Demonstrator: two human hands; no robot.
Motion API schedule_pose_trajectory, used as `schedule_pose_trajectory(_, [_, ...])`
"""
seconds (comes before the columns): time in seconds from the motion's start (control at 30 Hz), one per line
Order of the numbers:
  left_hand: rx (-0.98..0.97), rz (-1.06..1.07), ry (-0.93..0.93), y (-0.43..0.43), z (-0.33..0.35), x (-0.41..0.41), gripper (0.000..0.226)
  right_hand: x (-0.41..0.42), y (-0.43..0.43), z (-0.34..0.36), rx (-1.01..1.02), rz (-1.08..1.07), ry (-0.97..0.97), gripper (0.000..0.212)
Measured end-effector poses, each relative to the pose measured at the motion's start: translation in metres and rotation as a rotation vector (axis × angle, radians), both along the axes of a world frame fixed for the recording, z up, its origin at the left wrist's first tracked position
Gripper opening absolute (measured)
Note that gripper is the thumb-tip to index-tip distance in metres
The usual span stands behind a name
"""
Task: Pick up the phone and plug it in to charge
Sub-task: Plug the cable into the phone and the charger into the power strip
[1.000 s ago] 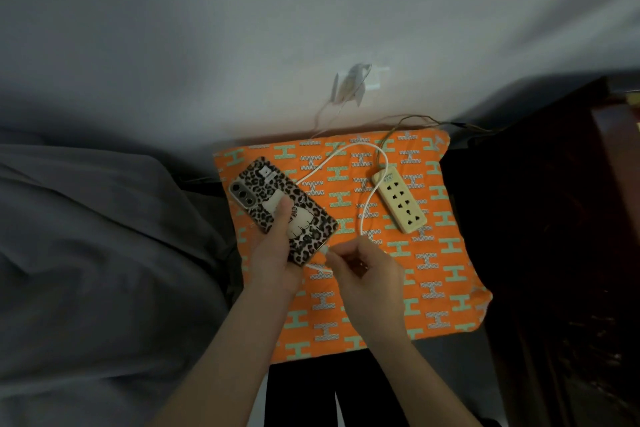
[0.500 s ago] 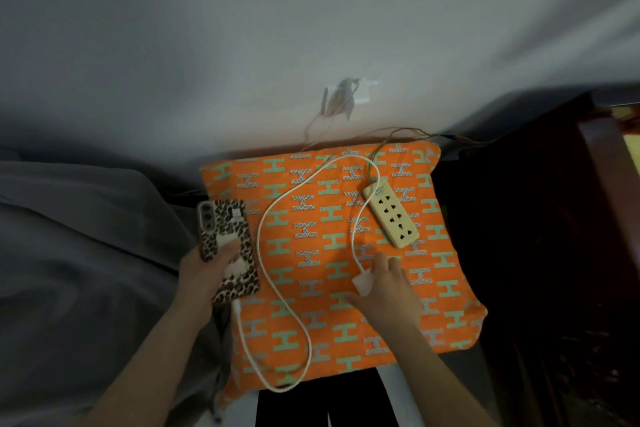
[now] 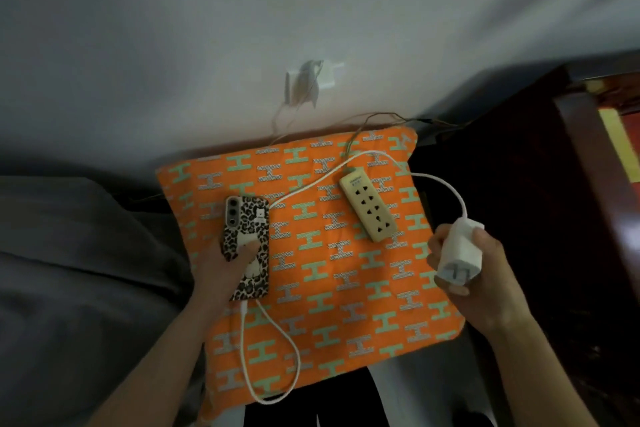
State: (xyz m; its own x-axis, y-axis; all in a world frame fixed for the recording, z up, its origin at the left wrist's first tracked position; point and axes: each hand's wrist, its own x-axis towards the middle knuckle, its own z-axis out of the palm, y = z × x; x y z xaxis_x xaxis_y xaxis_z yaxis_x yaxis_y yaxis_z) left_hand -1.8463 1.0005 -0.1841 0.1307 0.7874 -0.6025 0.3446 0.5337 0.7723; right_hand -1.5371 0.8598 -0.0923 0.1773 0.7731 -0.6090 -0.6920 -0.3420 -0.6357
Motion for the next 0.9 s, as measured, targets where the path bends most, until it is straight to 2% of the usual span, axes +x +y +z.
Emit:
schedule_pose_trajectory(0.1, [0.034, -0.231, -0.019, 0.004, -0.006, 0.002, 0.037, -0.001, 0.011, 0.0, 0.061, 0.031, -0.046, 0.05])
schedule_pose_trajectory(0.23, [0.075, -0.522, 0.035, 0.006, -0.008, 0.01, 0.048, -0.002, 0.024, -0.006, -0.011, 0.042, -0.277, 0.056])
schedule_pose_trajectory(0.3, [0.193, -0.675, 0.22, 0.007, -0.01, 0.015, 0.062, -0.004, 0.029, -0.008, -0.061, 0.01, -0.379, 0.05])
schedule_pose_trajectory(0.37, [0.402, -0.875, 0.502, 0.008, -0.008, 0.022, 0.067, -0.006, 0.033, -0.009, -0.082, -0.012, -0.446, 0.038])
schedule_pose_trajectory(0.43, [0.542, -1.012, 0.81, 0.012, -0.003, 0.031, 0.068, -0.007, 0.036, -0.011, -0.1, -0.035, -0.487, 0.035])
schedule_pose_trajectory(0.5, [0.536, -1.156, 1.043, 0.019, 0.004, 0.043, 0.071, -0.005, 0.037, -0.013, -0.12, -0.053, -0.522, 0.034])
schedule_pose_trajectory(0.57, [0.547, -1.27, 1.159, 0.032, 0.013, 0.06, 0.071, -0.003, 0.036, -0.015, -0.135, -0.078, -0.54, 0.034])
schedule_pose_trajectory(0.63, [0.696, -1.297, 1.057, 0.052, 0.019, 0.083, 0.063, 0.001, 0.034, -0.017, -0.146, -0.11, -0.556, 0.036])
schedule_pose_trajectory(0.7, [0.92, -1.286, 0.703, 0.069, 0.02, 0.109, 0.048, 0.003, 0.034, -0.019, -0.155, -0.132, -0.575, 0.038])
schedule_pose_trajectory(0.77, [1.069, -1.363, 0.423, 0.082, 0.017, 0.138, 0.061, 0.005, 0.033, -0.021, -0.158, -0.15, -0.614, 0.037])
schedule_pose_trajectory(0.83, [1.057, -1.508, 0.361, 0.092, 0.011, 0.162, 0.082, 0.004, 0.033, -0.022, -0.154, -0.151, -0.669, 0.035])
schedule_pose_trajectory(0.9, [1.007, -1.61, 0.391, 0.097, 0.002, 0.178, 0.087, 0.003, 0.033, -0.024, -0.158, -0.139, -0.726, 0.034])
